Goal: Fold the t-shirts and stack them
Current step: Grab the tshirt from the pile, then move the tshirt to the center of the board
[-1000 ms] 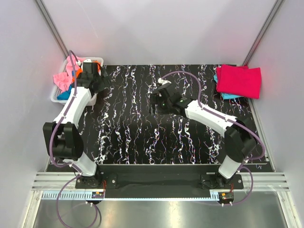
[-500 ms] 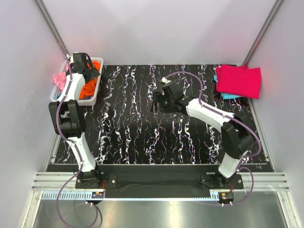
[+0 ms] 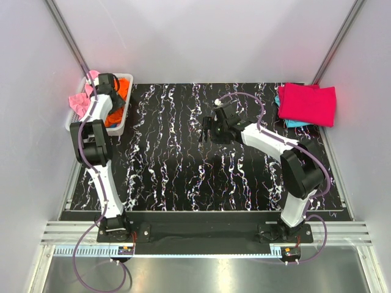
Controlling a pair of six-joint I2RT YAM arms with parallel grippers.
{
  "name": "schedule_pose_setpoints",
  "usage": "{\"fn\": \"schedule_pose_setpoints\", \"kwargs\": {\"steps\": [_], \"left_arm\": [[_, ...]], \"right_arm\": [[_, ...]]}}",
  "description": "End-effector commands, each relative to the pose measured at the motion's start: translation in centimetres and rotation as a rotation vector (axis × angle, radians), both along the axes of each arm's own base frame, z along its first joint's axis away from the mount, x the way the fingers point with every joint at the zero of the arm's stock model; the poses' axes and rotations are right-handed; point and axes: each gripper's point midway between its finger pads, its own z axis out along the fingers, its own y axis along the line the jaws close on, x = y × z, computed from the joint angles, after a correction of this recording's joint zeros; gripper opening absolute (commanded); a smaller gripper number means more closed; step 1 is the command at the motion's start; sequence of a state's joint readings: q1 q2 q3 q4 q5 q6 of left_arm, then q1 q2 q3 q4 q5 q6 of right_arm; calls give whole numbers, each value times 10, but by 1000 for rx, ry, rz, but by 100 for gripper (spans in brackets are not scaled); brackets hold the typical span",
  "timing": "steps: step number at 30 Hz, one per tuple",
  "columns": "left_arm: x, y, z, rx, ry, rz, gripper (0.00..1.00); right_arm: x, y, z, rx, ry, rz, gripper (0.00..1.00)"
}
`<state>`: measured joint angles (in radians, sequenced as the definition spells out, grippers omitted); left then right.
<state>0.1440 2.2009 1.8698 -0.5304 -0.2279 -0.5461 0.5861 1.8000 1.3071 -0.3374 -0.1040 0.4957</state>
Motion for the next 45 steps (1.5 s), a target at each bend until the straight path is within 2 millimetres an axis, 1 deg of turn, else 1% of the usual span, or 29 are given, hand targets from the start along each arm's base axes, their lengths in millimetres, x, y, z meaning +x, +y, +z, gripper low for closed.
{"fn": "schedule_pose_setpoints", "kwargs": {"steps": [1,4,5,9,10,12,13,15,16,17,18,19,20,21,22,23,24,25,26,28,30,31,34,36,38,39,42,44,45], "left_arm": [[21,1,20,-6,-79,9,36],[21,-2,24,-12,-85,1,10],[20,-2,35,-9,-104,1,0],[7,-4,64,-3,-142,2,0],[4,-10,84,3,-179,-11,0],[-5,-14,97,29,-192,-13,0],[-10,-25,122,54,-233,-37,0],[-20,-35,138,103,-254,-50,0],[-22,-53,149,137,-268,-100,0],[-31,-55,172,163,-309,-103,0],[-37,-68,182,200,-320,-118,0],[-42,-89,192,234,-331,-171,0],[-52,-98,216,256,-375,-180,0],[-59,-106,227,282,-392,-183,0],[-66,-129,238,299,-412,-238,0],[-79,-139,260,302,-459,-256,0],[-87,-151,270,305,-483,-280,0],[-102,-177,292,301,-538,-346,0],[-110,-191,301,297,-563,-388,0],[-136,-229,331,280,-641,-498,0],[-156,-258,352,237,-707,-610,0],[-176,-277,366,229,-750,-676,0],[-215,-313,395,172,-851,-869,0],[-234,-334,410,122,-905,-991,0],[-245,-350,411,104,-910,-1079,0],[-261,-365,421,66,-942,-1192,0],[-278,-393,411,22,-925,-1378,1],[-273,-393,402,28,-895,-1360,4],[-261,-384,390,61,-855,-1286,5]], "right_arm": [[7,8,7,41,-12,15,82],[7,9,5,44,-2,18,81],[6,9,4,46,3,20,82],[5,10,2,52,14,15,81],[4,9,2,53,18,10,80],[5,6,4,47,8,-6,79],[4,3,7,47,0,-16,79],[5,-3,12,32,-23,-43,79],[4,-7,18,34,-39,-53,79],[3,-9,21,30,-49,-62,79],[5,-13,25,22,-65,-78,79],[3,-17,31,24,-82,-88,79],[2,-20,35,21,-92,-95,79],[1,-22,39,18,-103,-106,79],[0,-30,48,17,-128,-139,79],[-1,-35,53,16,-142,-155,79],[2,-44,59,-3,-173,-197,79],[-2,-53,73,6,-205,-231,79],[-3,-61,79,-1,-226,-258,79],[-6,-87,102,-10,-302,-370,79],[-9,-120,113,-71,-350,-494,79],[-16,-134,132,-53,-392,-548,78],[-35,-177,160,-91,-484,-682,79],[-44,-193,170,-106,-524,-723,79],[-52,-204,181,-107,-552,-746,79],[-54,-207,182,-111,-556,-753,79],[-57,-211,182,-110,-553,-768,79],[-58,-212,179,-120,-546,-769,79],[-58,-210,178,-118,-543,-760,79]]}}
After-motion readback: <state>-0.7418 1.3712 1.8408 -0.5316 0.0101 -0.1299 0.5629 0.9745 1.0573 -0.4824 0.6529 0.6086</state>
